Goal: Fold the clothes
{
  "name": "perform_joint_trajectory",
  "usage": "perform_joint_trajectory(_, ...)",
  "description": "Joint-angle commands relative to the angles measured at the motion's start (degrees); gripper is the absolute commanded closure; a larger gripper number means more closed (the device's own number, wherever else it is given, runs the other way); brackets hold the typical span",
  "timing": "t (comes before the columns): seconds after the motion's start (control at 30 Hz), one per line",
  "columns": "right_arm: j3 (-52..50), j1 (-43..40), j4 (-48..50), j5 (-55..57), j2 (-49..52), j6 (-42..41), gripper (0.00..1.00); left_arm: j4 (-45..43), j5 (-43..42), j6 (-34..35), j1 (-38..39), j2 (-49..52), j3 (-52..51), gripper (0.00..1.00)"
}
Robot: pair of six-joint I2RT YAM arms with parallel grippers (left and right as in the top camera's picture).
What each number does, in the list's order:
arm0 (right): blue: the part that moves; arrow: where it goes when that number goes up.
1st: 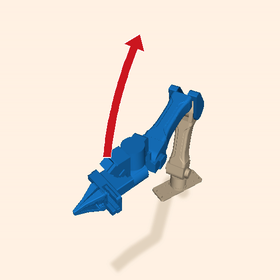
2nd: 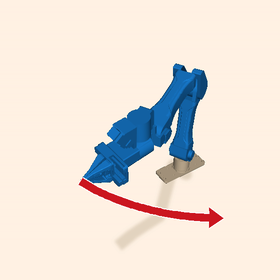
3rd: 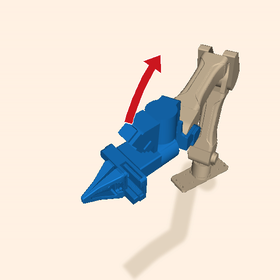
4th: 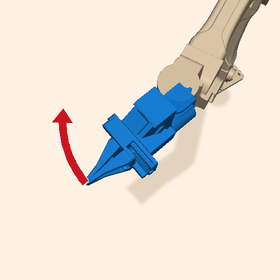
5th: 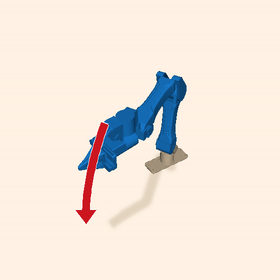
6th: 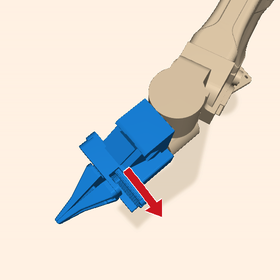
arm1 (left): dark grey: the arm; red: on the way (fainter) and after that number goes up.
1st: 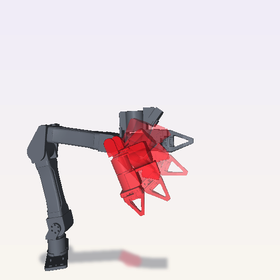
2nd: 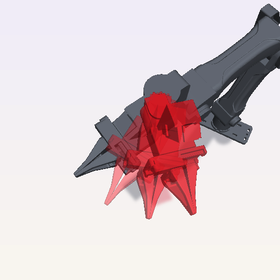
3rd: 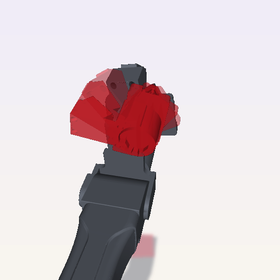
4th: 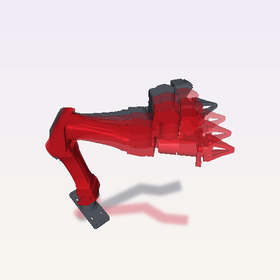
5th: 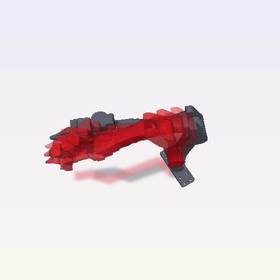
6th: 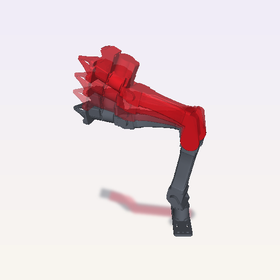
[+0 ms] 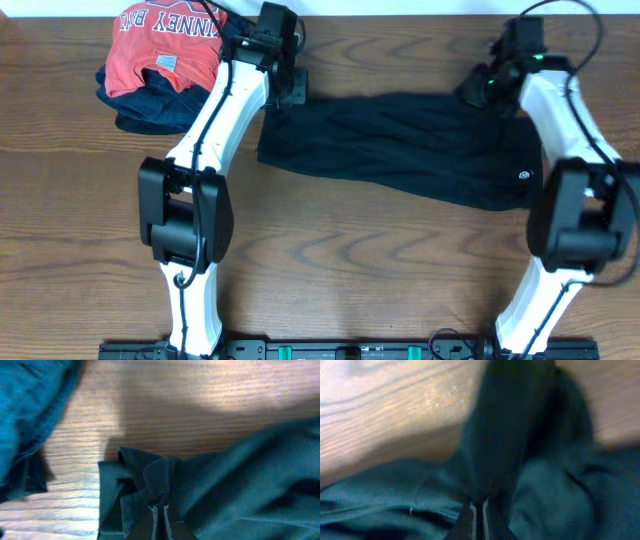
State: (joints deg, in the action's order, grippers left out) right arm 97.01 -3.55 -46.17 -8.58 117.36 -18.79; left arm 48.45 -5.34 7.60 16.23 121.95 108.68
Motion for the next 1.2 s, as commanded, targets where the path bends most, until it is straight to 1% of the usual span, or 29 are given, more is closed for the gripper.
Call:
perform_joint_trajectory(0.0, 1.7, -1.8, -3.4, -0.9, -5.6, 3.8, 0.99, 0.2, 2.6, -0.5, -0.2, -3.1, 1.1, 0.94)
perform_joint_trajectory(0.17, 1.7, -3.5, -12.0, -0.9, -9.2, 6.4, 0.99, 2.1, 3.0, -0.6, -0.2, -3.2, 1.1, 0.94)
perform_joint_trajectory(0.4, -0.2, -3.8, -25.4, 1.2, -9.4, 9.7, 0.99, 6.8, 3.1, -1.6, -0.2, -3.2, 0.9, 0.94)
perform_joint_trajectory(0.5, -2.3, -3.8, -27.2, 2.6, -9.4, 9.7, 0.99, 6.8, 3.1, -1.7, -0.2, -3.1, -0.2, 0.94)
perform_joint_trajectory(0.77, -11.6, -3.9, -26.1, 2.5, -9.4, 9.7, 0.98, 6.8, 3.1, -2.9, -0.2, -2.1, -3.9, 0.94)
perform_joint_trajectory(0.8, -12.4, -3.9, -26.0, 2.5, -9.4, 9.7, 0.92, 6.8, 3.1, -2.9, -0.2, -2.1, -4.2, 0.94)
perform_joint_trajectory(0.87, -13.5, -3.9, -26.1, 2.5, -9.4, 10.3, 0.73, 6.8, 3.1, -2.9, -0.2, -2.1, -4.2, 0.72)
perform_joint_trajectory(0.9, -13.6, -3.9, -26.2, 2.5, -9.4, 10.8, 0.69, 6.8, 3.3, -2.9, -0.2, -2.1, -4.2, 0.70)
perform_joint_trajectory(0.93, -13.6, -3.9, -26.2, 2.5, -9.4, 10.8, 0.65, 6.8, 3.5, -2.9, -0.2, -2.1, -4.2, 0.66)
perform_joint_trajectory(1.03, -12.8, -3.9, -25.9, 1.7, -9.7, 11.0, 0.61, 7.3, 3.7, -2.9, -0.5, -2.2, -3.8, 0.52)
perform_joint_trajectory(1.1, -11.6, -3.9, -26.0, -0.6, -10.0, 12.7, 0.58, 8.8, 3.7, -2.9, -0.9, -2.5, -2.8, 0.44)
perform_joint_trajectory(1.17, -10.0, -3.9, -26.3, -2.1, -10.5, 13.6, 0.55, 9.7, 3.6, -2.9, -1.5, -3.3, -2.3, 0.37)
